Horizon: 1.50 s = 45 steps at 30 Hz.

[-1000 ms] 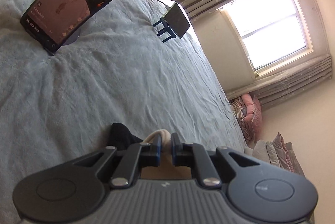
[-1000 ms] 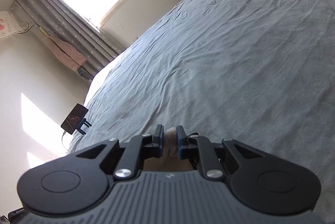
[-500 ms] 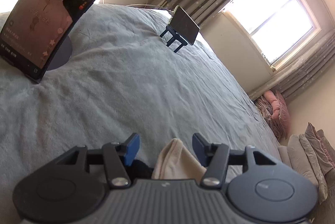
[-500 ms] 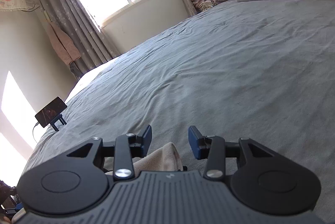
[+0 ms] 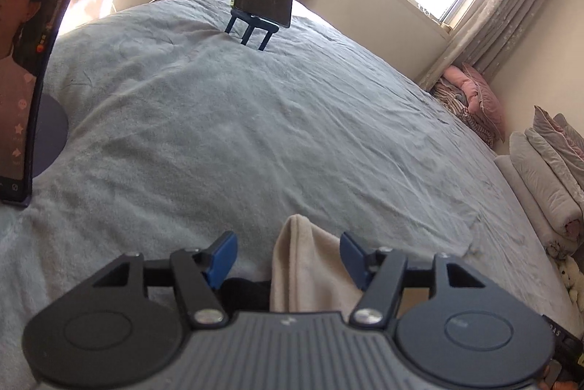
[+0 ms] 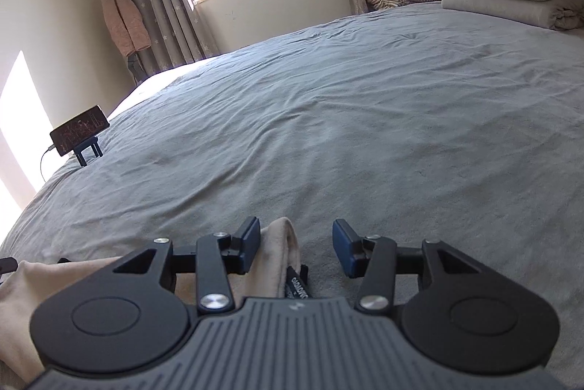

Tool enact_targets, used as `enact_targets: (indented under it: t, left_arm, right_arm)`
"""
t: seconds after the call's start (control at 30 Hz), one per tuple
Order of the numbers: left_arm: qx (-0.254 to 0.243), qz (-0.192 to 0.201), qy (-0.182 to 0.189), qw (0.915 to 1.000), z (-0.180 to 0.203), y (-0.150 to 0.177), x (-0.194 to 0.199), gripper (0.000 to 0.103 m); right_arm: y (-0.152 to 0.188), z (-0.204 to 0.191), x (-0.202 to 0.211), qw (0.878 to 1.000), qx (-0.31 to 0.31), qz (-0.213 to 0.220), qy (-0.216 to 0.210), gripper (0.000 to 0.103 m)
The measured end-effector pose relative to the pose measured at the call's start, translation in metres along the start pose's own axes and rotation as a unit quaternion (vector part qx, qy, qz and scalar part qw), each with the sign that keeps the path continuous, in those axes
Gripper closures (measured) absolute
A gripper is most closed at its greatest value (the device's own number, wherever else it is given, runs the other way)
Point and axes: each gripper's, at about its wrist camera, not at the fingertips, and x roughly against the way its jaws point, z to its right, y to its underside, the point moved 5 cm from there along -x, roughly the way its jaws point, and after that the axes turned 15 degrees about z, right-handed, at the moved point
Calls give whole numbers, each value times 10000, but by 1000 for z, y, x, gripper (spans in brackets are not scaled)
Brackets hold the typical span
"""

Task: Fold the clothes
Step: 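Lift the blanket side with both tools and fold it across the bundle, then open both tools and release the folded blanket onto the bundle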

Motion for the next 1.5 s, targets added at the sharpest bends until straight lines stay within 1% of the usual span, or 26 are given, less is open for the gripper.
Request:
enact_targets:
  t: [0.03,0.07,0.1,0.17,0.23,0.33,0.37,0.47,0.57,0.6,0.67,0.7,0.73,0.77,0.8,0.87,0.93,0.97,1.03,1.1,1.17,1.23,1.3,1.37,1.43,1.5]
  left_arm:
    - [-140,5,-16,9999,2,2,-2,77]
    - [-279,13,-32,9996,4,4,-3,89]
    - [-375,53,12,9993,7,7,-2,95]
    - [-655,449,-63,9968,12,11,9,97]
    - [-654,752,-163,9949,11,12,21,98]
    - [-765,785,-344,9934,11,11,20,98]
    - [-803,792,-405,9928,12,11,20,98]
    - [-917,814,-587,9907,12,10,18,97]
    - [-1031,836,-769,9882,13,9,17,96]
    - [-1078,773,-803,9879,12,11,14,93]
    - [-1179,740,-864,9865,13,13,15,85]
    - [-1160,778,-888,9862,13,10,19,77]
    - [-1090,894,-927,9857,13,7,28,68]
    - [-1061,1014,-948,9846,15,4,34,65]
    - [-1063,1203,-943,9825,18,0,43,64]
    - [-1223,1566,-845,9764,35,-9,60,64]
    - [-1362,1709,-638,9737,56,-12,67,57]
    - [-1461,1711,-475,9732,70,-12,68,55]
    - [-1659,1649,-183,9721,92,-6,64,45]
    - [-1877,1613,70,9689,113,3,57,41]
    - [-2143,1512,199,9648,127,15,45,36]
    - [-2237,1204,241,9669,129,28,29,34]
    - [-2193,713,166,9729,121,42,9,34]
    - [-2276,275,14,9734,107,61,-8,33]
    - [-2345,457,94,9710,102,68,-8,31]
    - [-2381,454,66,9702,104,67,-7,31]
  right_arm:
    - [2,-1,-3,10000,77,-20,-24,56]
    - [4,-2,-4,9999,122,-4,-70,74]
    - [5,-4,-4,9998,146,11,-158,92]
    - [5,-8,3,9992,275,215,-180,92]
    - [-1,-10,11,9980,341,522,-136,93]
    - [-12,-12,23,9946,361,973,-84,94]
    - [-15,-14,22,9937,424,1037,-71,94]
    - [-15,-23,10,9924,761,967,6,94]
    - [-2,-25,-12,9925,1095,512,203,94]
    - [2,-24,-15,9927,1127,375,225,93]
    - [0,-23,-12,9921,1180,355,233,93]
    - [-2,-24,-9,9911,1240,401,254,83]
    - [-4,-26,-3,9888,1372,497,326,78]
    - [-6,-28,2,9861,1495,604,404,64]
    - [-8,-30,7,9834,1584,742,486,54]
    - [-13,-37,17,9809,1618,963,492,53]
    - [-17,-48,25,9806,1587,1091,374,53]
    - [-17,-58,27,9809,1572,1122,244,53]
    - [-14,-78,30,9811,1597,1088,-23,53]
    - [-5,-99,30,9810,1641,982,-320,53]
    - [6,-115,26,9803,1725,799,-536,53]
    - [20,-129,19,9780,1886,571,-678,53]
    - [35,-134,8,9758,2074,215,-661,53]
    - [47,-133,-2,9762,2084,-46,-606,52]
    - [47,-130,-5,9789,1953,-115,-586,50]
    - [47,-129,-6,9807,1863,-137,-584,48]
